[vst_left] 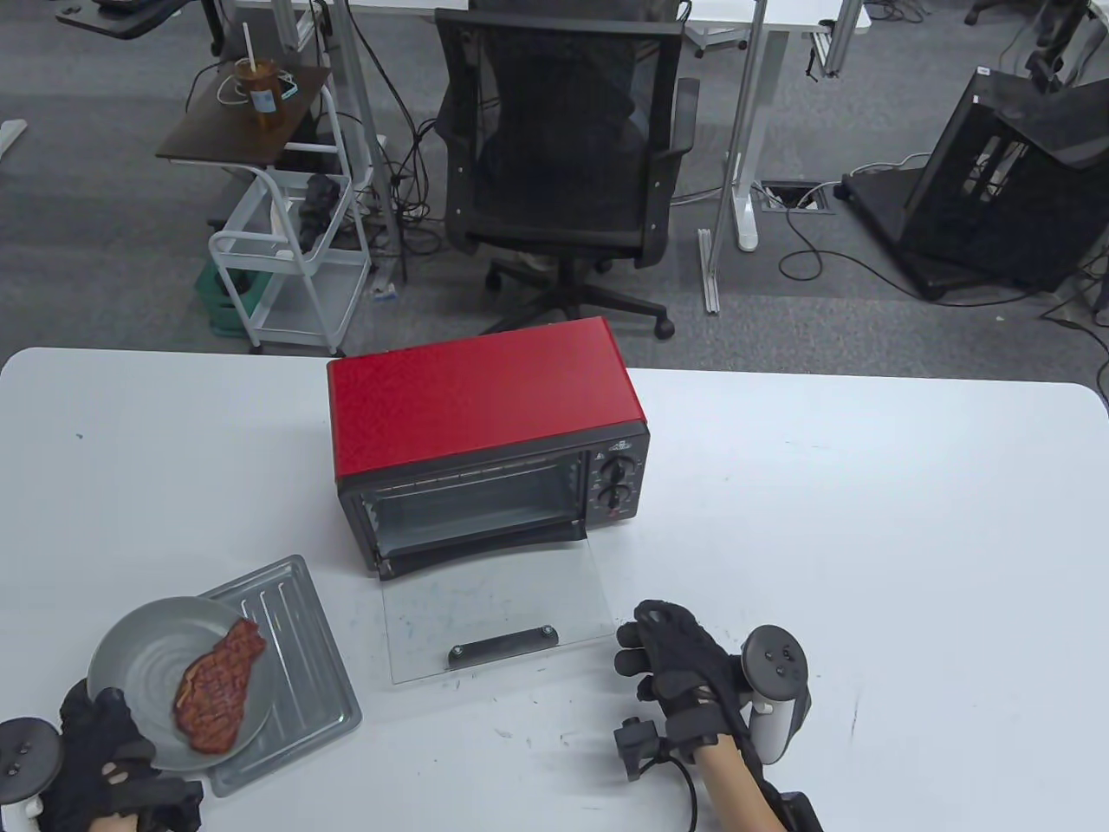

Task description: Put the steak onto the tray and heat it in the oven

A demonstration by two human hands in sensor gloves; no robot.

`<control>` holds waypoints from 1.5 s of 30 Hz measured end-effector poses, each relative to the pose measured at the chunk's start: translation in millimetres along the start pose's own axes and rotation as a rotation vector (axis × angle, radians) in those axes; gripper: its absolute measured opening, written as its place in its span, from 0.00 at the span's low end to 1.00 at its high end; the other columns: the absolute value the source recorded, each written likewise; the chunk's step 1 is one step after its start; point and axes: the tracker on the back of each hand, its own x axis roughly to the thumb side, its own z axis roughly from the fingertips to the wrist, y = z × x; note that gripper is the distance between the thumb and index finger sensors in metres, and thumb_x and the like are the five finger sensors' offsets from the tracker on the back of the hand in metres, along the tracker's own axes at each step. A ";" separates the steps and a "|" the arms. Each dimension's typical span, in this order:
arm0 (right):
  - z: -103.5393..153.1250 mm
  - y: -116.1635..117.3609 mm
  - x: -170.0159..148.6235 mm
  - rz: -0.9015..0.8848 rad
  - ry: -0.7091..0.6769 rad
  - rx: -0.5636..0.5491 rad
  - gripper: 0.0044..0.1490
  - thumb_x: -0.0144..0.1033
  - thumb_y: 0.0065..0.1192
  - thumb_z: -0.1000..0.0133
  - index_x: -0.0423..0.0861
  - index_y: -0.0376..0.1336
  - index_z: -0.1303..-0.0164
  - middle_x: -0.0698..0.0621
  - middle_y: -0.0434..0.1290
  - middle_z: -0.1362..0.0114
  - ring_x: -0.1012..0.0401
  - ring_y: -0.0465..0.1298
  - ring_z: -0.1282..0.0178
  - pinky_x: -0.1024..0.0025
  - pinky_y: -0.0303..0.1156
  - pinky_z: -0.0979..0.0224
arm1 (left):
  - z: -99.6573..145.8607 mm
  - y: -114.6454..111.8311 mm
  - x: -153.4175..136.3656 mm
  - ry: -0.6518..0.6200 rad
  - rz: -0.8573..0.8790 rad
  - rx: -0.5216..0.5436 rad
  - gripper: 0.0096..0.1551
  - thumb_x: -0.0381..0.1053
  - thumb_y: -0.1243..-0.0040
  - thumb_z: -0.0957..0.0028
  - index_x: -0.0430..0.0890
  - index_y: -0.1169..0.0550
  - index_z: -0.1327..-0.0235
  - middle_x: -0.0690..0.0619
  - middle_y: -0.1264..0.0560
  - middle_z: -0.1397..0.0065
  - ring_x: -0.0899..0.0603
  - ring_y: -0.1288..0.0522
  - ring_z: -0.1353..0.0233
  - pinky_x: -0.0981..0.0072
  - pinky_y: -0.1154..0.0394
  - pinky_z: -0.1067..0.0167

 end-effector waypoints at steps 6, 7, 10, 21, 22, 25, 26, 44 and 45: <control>0.9 -1.0 -6.7 -0.010 0.010 0.004 0.34 0.42 0.58 0.45 0.28 0.62 0.41 0.34 0.76 0.49 0.50 0.82 0.63 0.82 0.79 0.74 | 8.3 5.0 14.5 -0.099 -0.139 0.128 0.30 0.56 0.51 0.50 0.42 0.30 0.38 0.53 0.12 0.51 0.51 0.13 0.78 0.62 0.18 0.71; 0.8 -0.9 -7.1 -0.007 0.006 0.005 0.34 0.42 0.58 0.44 0.28 0.62 0.41 0.33 0.76 0.49 0.50 0.82 0.63 0.82 0.79 0.74 | 8.8 5.5 15.5 -0.110 -0.150 0.137 0.30 0.56 0.52 0.50 0.42 0.30 0.38 0.54 0.12 0.51 0.52 0.13 0.78 0.62 0.18 0.71; 1.1 0.2 -6.0 0.023 -0.005 -0.001 0.34 0.42 0.58 0.45 0.28 0.63 0.41 0.34 0.76 0.49 0.50 0.82 0.63 0.82 0.79 0.74 | 11.8 7.0 20.5 -0.156 -0.192 0.172 0.30 0.56 0.52 0.50 0.42 0.31 0.38 0.54 0.12 0.51 0.52 0.13 0.78 0.62 0.18 0.71; 2.3 11.8 -2.3 0.078 -0.036 0.019 0.34 0.43 0.58 0.44 0.28 0.62 0.41 0.34 0.76 0.48 0.50 0.82 0.63 0.82 0.79 0.74 | 33.4 6.1 52.0 -0.381 -0.486 0.368 0.30 0.56 0.53 0.50 0.42 0.33 0.38 0.55 0.14 0.48 0.53 0.12 0.77 0.62 0.17 0.70; 2.5 12.1 -2.3 0.076 -0.034 0.021 0.34 0.43 0.58 0.44 0.28 0.62 0.41 0.34 0.76 0.48 0.50 0.82 0.63 0.82 0.79 0.74 | 32.4 6.8 50.7 -0.365 -0.475 0.367 0.30 0.56 0.53 0.49 0.42 0.33 0.38 0.55 0.14 0.48 0.53 0.12 0.77 0.63 0.17 0.70; 3.2 9.2 -2.6 0.084 -0.018 0.035 0.35 0.43 0.58 0.44 0.28 0.62 0.41 0.33 0.75 0.48 0.50 0.82 0.63 0.81 0.79 0.74 | 22.7 14.6 38.9 -0.254 -0.362 0.337 0.30 0.57 0.54 0.49 0.42 0.33 0.38 0.56 0.14 0.48 0.54 0.12 0.78 0.65 0.17 0.71; 3.4 7.5 -3.3 0.089 -0.012 0.035 0.35 0.43 0.58 0.45 0.28 0.62 0.41 0.33 0.75 0.48 0.49 0.81 0.63 0.81 0.79 0.74 | 17.6 18.2 33.4 -0.209 -0.311 0.322 0.31 0.57 0.54 0.49 0.42 0.33 0.37 0.56 0.14 0.48 0.55 0.12 0.78 0.66 0.17 0.71; 11.6 -5.3 -16.2 0.299 0.274 0.257 0.39 0.44 0.55 0.41 0.29 0.53 0.32 0.33 0.66 0.36 0.49 0.75 0.48 0.67 0.77 0.58 | -137.0 -57.0 8.9 0.294 0.352 -0.284 0.38 0.61 0.56 0.45 0.39 0.46 0.31 0.51 0.24 0.34 0.53 0.13 0.59 0.67 0.18 0.57; 11.3 -5.4 -16.6 0.304 0.285 0.256 0.39 0.44 0.55 0.41 0.30 0.53 0.31 0.35 0.66 0.36 0.50 0.75 0.48 0.66 0.77 0.57 | -139.1 -60.0 11.2 0.287 0.350 -0.296 0.38 0.61 0.56 0.45 0.40 0.45 0.31 0.52 0.24 0.34 0.53 0.12 0.58 0.68 0.18 0.56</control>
